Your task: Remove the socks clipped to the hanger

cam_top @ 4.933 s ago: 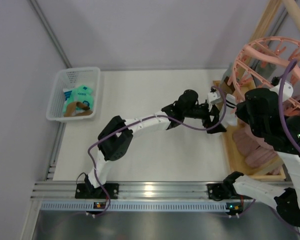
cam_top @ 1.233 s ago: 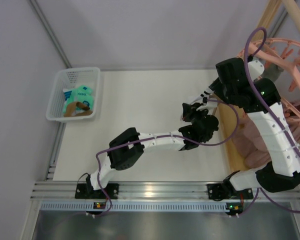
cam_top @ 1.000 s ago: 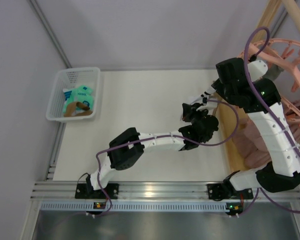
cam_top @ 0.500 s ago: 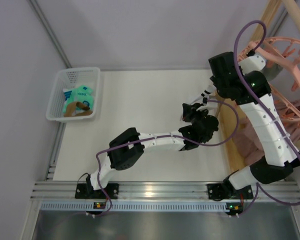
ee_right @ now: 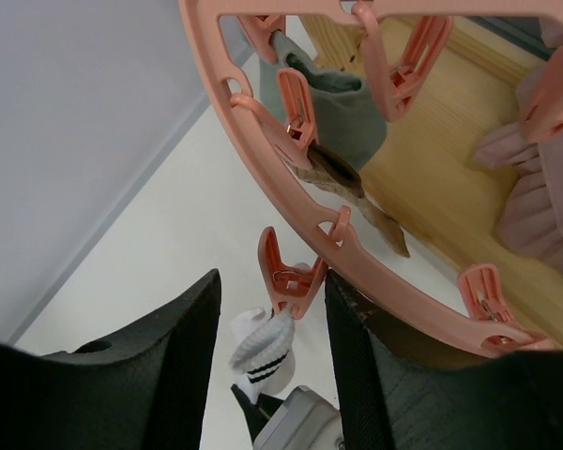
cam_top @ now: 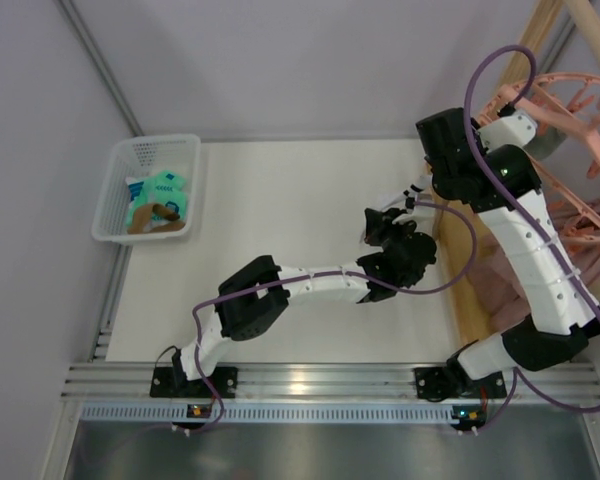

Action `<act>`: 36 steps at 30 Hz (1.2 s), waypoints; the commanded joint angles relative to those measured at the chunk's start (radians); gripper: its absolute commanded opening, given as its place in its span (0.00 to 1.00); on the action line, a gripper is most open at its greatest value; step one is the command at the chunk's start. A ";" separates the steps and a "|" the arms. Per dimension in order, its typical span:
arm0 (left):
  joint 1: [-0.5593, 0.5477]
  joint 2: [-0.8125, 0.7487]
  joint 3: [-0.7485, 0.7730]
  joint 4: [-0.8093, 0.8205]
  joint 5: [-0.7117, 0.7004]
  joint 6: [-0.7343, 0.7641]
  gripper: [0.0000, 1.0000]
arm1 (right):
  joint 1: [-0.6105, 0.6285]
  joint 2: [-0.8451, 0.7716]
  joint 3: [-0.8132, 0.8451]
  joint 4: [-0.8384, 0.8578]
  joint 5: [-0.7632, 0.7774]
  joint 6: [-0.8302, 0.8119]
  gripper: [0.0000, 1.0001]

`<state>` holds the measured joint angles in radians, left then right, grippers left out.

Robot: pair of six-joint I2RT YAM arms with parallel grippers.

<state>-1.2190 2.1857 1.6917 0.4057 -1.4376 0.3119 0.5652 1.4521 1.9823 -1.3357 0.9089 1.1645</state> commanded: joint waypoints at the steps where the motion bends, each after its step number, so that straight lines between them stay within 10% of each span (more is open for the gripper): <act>1: 0.016 -0.012 -0.030 -0.007 -0.138 -0.011 0.00 | -0.021 -0.029 -0.016 -0.157 0.084 0.006 0.47; 15: 0.019 -0.032 -0.032 -0.007 -0.138 -0.005 0.00 | -0.042 -0.062 -0.079 -0.135 0.102 0.006 0.47; 20: 0.018 -0.032 -0.026 -0.005 -0.133 0.000 0.00 | -0.042 -0.061 -0.089 -0.134 0.123 0.017 0.28; 23: 0.016 -0.032 -0.021 -0.007 -0.130 0.001 0.00 | -0.042 -0.067 -0.114 -0.119 0.139 0.011 0.00; 36: 0.012 -0.020 0.014 -0.007 -0.112 0.018 0.00 | -0.042 -0.079 -0.126 -0.066 0.125 -0.062 0.00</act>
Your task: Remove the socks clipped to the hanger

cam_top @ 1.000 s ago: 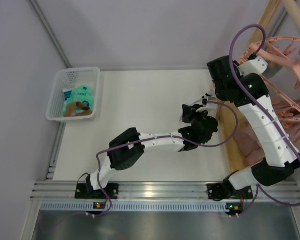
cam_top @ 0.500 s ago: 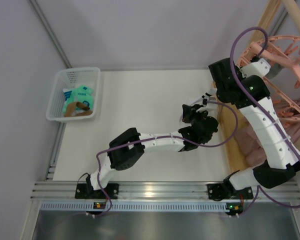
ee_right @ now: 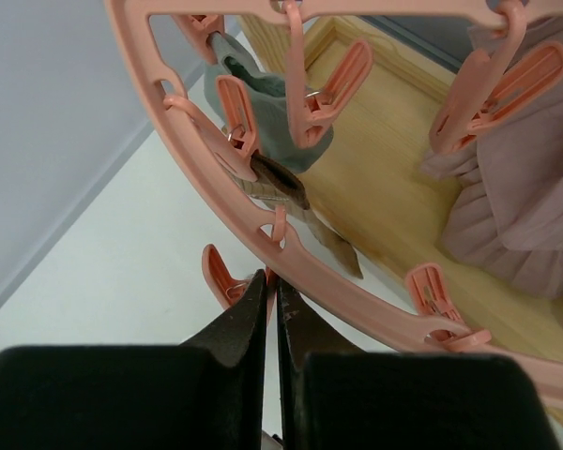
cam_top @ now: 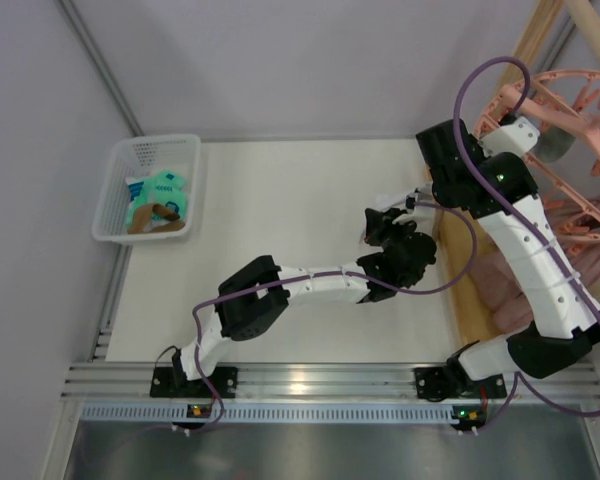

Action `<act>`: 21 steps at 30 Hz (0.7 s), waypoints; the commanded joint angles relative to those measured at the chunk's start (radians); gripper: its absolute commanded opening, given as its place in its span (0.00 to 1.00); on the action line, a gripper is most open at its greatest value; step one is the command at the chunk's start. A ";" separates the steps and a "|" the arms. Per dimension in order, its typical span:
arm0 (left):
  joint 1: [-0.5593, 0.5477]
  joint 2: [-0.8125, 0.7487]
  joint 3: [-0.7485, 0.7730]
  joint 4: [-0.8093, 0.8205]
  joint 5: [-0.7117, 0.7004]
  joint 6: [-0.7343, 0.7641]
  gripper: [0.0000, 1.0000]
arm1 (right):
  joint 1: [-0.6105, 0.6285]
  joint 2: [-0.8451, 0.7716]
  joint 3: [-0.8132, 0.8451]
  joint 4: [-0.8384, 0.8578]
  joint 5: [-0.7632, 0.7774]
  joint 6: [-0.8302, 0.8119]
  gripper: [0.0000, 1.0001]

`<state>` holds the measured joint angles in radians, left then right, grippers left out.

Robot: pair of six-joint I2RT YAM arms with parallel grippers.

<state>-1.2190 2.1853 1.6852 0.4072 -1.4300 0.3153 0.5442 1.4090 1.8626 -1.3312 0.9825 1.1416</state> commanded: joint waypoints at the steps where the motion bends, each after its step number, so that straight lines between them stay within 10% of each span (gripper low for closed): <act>1: 0.012 -0.019 0.022 -0.007 -0.121 0.016 0.00 | -0.021 -0.038 -0.011 -0.065 0.051 -0.040 0.00; 5: 0.012 -0.015 0.027 -0.008 -0.122 0.015 0.00 | -0.021 -0.042 -0.020 -0.031 0.028 -0.083 0.01; 9: 0.010 -0.015 0.036 -0.008 -0.121 0.019 0.00 | -0.021 -0.022 0.009 -0.042 0.012 -0.088 0.29; 21: 0.000 -0.012 0.047 -0.008 -0.119 0.019 0.00 | -0.020 -0.018 0.044 -0.030 0.010 -0.126 0.54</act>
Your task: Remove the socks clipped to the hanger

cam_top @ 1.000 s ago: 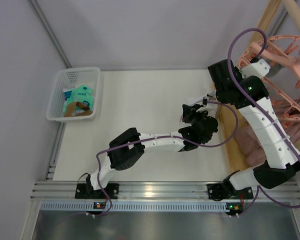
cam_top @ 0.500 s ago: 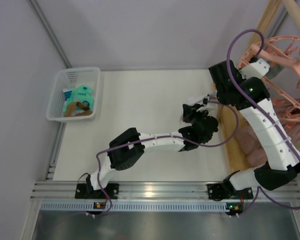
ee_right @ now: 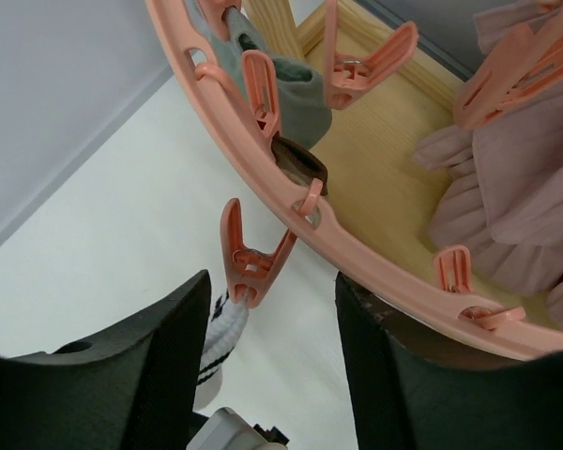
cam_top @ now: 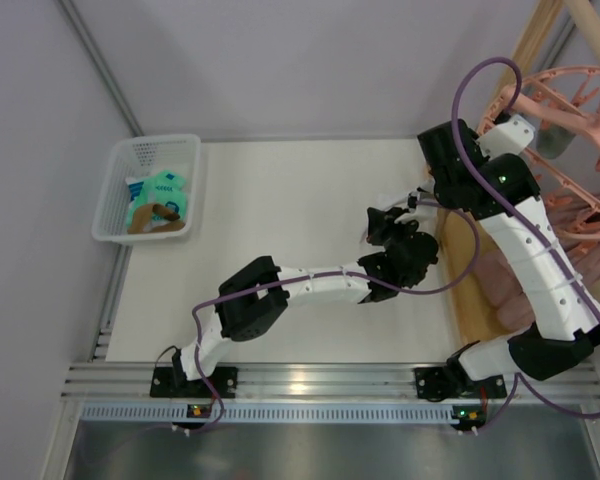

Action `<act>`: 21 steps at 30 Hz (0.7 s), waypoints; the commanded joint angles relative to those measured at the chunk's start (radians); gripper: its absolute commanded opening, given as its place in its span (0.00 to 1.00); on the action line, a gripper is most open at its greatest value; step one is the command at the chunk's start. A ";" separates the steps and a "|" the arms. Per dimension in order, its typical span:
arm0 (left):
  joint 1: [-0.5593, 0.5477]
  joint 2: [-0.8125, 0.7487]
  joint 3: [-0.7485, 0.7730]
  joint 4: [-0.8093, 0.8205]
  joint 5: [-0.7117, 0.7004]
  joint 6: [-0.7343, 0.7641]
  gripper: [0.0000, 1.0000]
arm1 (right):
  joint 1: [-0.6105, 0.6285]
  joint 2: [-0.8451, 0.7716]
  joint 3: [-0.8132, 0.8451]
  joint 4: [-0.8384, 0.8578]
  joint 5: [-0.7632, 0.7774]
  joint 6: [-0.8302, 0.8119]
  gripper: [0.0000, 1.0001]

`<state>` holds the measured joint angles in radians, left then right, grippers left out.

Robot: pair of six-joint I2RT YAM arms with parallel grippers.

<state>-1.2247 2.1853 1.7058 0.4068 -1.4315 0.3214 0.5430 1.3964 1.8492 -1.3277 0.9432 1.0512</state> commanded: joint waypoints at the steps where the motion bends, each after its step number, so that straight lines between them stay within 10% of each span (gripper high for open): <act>1: 0.004 -0.007 0.029 -0.008 -0.121 0.016 0.00 | -0.020 -0.005 0.058 -0.028 0.046 -0.046 0.55; 21: -0.009 -0.018 0.034 -0.008 -0.135 0.007 0.00 | -0.017 0.056 0.076 -0.128 0.213 0.124 0.56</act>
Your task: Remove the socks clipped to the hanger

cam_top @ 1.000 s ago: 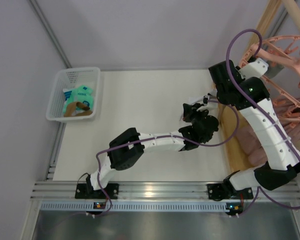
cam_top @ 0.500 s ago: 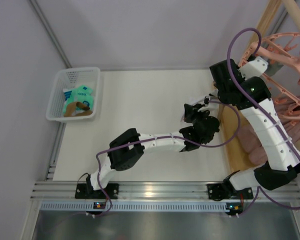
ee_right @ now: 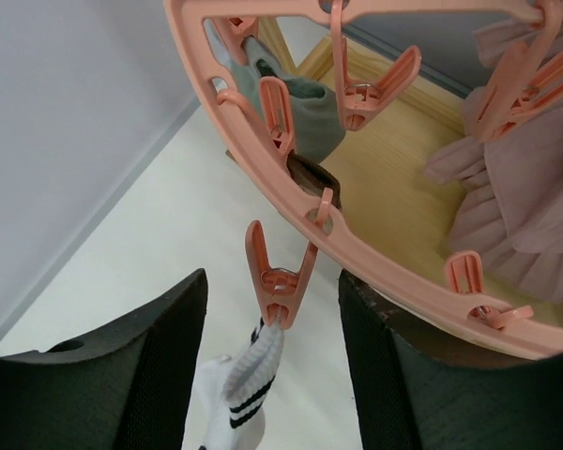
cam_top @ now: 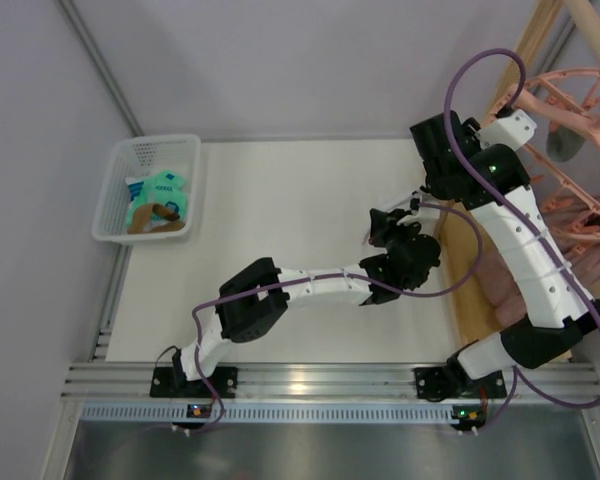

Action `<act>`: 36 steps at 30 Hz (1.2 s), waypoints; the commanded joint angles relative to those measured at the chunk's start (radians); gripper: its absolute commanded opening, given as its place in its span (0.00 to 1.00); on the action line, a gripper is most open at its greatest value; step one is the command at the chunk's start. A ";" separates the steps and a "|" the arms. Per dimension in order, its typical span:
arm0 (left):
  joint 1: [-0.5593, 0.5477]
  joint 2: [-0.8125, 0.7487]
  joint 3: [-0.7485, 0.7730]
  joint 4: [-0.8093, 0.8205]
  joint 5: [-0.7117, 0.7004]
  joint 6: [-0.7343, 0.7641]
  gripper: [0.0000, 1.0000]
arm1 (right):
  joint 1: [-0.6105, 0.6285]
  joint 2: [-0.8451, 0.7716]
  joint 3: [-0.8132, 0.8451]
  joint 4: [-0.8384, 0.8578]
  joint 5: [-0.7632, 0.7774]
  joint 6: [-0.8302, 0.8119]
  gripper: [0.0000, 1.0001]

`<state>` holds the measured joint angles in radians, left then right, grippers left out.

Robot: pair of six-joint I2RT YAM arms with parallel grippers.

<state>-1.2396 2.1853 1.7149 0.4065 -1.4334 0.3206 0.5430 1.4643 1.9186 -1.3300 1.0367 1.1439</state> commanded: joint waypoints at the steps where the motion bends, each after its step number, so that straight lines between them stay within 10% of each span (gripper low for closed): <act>1: 0.006 -0.021 0.026 -0.008 -0.133 0.011 0.00 | -0.018 -0.015 0.002 -0.126 0.125 0.033 0.54; 19: 0.006 -0.029 0.038 -0.008 -0.127 0.023 0.00 | -0.018 -0.024 -0.043 -0.143 0.138 0.048 0.00; 31: 0.006 -0.019 0.045 -0.008 -0.113 0.035 0.00 | -0.017 -0.067 -0.073 -0.037 0.091 -0.070 0.00; 36: 0.008 -0.016 0.054 -0.008 -0.108 0.046 0.00 | -0.014 -0.065 -0.044 -0.011 0.017 -0.139 0.31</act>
<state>-1.2396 2.1853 1.7340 0.4038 -1.4384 0.3439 0.5423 1.4292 1.8519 -1.3281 1.0615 1.0878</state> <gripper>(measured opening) 0.016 0.267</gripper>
